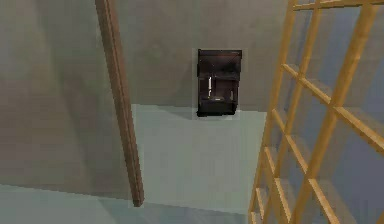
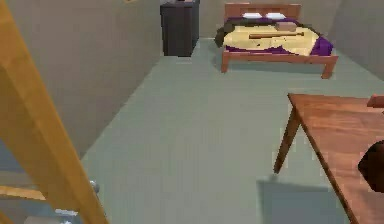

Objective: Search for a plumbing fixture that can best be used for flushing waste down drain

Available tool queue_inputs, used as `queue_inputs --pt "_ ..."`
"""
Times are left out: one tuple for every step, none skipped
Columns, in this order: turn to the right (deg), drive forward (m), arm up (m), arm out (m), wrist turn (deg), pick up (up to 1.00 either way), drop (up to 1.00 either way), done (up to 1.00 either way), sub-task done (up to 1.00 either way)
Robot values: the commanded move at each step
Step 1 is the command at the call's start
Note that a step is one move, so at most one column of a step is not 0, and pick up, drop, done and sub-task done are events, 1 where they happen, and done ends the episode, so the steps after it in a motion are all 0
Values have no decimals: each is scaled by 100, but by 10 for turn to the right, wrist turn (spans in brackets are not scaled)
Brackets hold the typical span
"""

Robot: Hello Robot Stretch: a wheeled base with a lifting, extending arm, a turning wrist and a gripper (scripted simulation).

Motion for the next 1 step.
queue_inputs --pt "0 100 0 0 0 0 0 0 0"
